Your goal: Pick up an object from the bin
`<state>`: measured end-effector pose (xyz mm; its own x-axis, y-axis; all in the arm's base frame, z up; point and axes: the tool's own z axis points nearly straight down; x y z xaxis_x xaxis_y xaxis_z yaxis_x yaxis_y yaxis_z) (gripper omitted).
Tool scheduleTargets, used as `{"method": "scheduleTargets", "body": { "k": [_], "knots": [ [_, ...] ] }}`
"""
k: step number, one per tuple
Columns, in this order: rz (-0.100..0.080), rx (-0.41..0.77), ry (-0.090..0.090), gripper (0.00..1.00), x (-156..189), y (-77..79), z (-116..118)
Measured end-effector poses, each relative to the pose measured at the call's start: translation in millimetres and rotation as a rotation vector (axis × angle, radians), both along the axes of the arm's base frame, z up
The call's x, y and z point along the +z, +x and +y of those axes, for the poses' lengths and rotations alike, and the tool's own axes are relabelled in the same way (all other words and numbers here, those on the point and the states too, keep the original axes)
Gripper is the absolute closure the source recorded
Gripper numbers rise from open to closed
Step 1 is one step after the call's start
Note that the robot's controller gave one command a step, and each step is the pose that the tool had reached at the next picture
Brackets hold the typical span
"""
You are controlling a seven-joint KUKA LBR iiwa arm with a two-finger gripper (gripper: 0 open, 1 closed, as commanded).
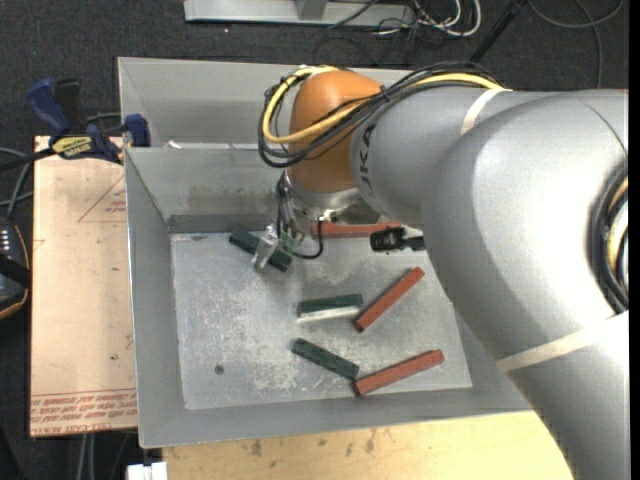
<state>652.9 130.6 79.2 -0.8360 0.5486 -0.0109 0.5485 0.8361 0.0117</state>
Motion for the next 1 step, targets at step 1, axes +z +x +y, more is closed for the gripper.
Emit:
{"method": "scheduleTargets", "body": {
  "k": [1],
  "knots": [
    [0.0,0.0,0.0,1.0,0.0,0.0,0.0]
  ]
}}
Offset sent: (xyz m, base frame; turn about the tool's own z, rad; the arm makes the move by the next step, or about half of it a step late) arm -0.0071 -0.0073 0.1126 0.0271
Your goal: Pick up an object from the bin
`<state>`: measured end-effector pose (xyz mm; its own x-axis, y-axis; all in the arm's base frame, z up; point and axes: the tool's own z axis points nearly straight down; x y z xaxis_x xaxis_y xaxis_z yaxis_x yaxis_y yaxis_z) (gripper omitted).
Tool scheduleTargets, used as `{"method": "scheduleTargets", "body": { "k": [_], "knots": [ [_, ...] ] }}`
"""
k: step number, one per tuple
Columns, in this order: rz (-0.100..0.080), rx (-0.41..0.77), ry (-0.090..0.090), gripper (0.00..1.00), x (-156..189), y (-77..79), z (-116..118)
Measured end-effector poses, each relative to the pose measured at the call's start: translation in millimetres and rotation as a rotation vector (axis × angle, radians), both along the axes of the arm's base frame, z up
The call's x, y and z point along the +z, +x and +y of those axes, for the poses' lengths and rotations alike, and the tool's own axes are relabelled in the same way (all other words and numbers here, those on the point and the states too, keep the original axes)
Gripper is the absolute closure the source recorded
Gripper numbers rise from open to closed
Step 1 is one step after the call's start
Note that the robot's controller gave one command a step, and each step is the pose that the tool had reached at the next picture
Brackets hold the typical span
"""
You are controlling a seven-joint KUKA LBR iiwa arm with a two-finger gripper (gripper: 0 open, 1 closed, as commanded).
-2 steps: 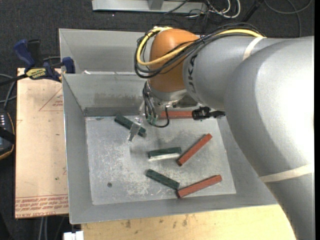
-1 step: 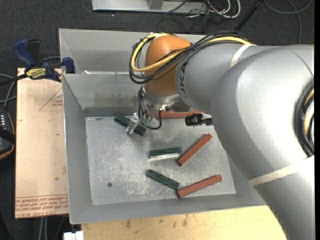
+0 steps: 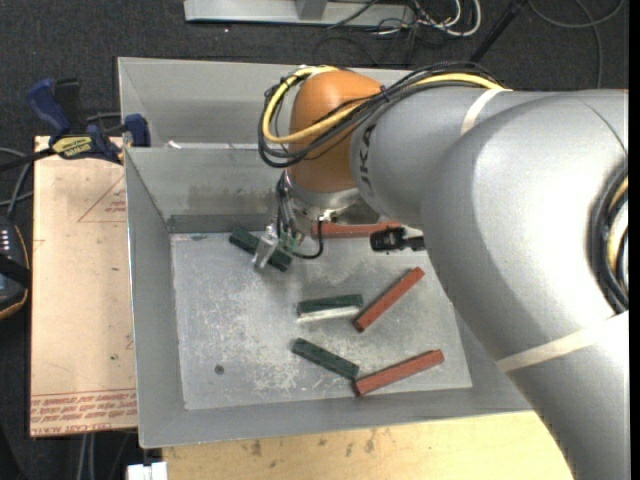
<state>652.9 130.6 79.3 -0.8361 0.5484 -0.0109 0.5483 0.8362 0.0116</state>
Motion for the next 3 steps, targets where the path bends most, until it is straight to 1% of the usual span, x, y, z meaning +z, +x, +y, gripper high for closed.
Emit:
{"method": "scheduleTargets", "body": {
  "k": [1,2,3],
  "knots": [
    [0.013,-0.024,-0.003,1.0,112,-6.7,-7],
    [0.013,-0.024,-0.003,1.0,112,-6.7,-7],
    [0.007,-0.033,-0.002,1.0,65,0.4,-23]
  ]
}}
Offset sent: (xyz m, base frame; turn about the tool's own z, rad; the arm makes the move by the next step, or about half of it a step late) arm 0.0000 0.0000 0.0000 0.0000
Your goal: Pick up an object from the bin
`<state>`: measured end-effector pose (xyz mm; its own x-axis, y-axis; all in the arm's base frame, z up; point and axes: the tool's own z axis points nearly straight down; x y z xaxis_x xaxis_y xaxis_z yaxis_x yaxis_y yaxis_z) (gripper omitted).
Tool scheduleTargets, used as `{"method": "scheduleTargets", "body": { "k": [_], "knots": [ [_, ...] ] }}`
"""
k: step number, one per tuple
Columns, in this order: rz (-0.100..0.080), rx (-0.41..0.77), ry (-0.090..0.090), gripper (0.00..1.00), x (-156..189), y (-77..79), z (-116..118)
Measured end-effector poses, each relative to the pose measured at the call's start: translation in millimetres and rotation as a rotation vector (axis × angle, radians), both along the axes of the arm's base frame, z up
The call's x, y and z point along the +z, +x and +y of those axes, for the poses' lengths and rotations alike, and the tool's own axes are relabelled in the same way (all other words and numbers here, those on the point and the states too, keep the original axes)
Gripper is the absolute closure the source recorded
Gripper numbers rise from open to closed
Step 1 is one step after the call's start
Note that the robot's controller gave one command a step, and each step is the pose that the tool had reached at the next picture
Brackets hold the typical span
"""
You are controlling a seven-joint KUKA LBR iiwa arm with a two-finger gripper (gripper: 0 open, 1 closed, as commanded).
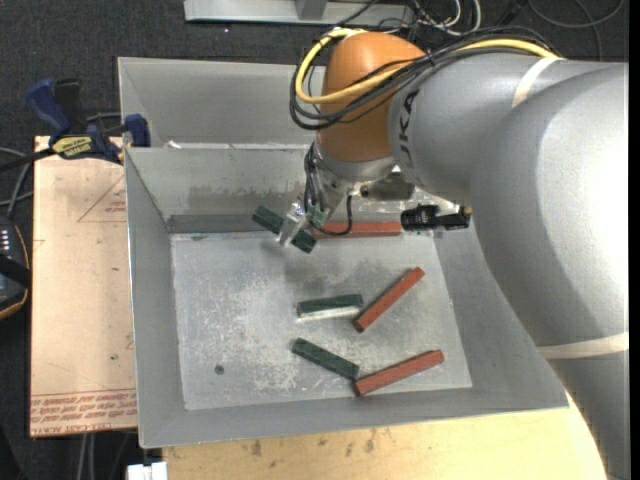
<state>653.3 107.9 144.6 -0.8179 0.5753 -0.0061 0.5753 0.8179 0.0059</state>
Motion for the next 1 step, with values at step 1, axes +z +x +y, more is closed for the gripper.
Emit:
{"method": "scheduleTargets", "body": {
  "k": [1],
  "knots": [
    [-0.001,-0.231,0.003,1.0,153.7,4.8,11.8]
  ]
}}
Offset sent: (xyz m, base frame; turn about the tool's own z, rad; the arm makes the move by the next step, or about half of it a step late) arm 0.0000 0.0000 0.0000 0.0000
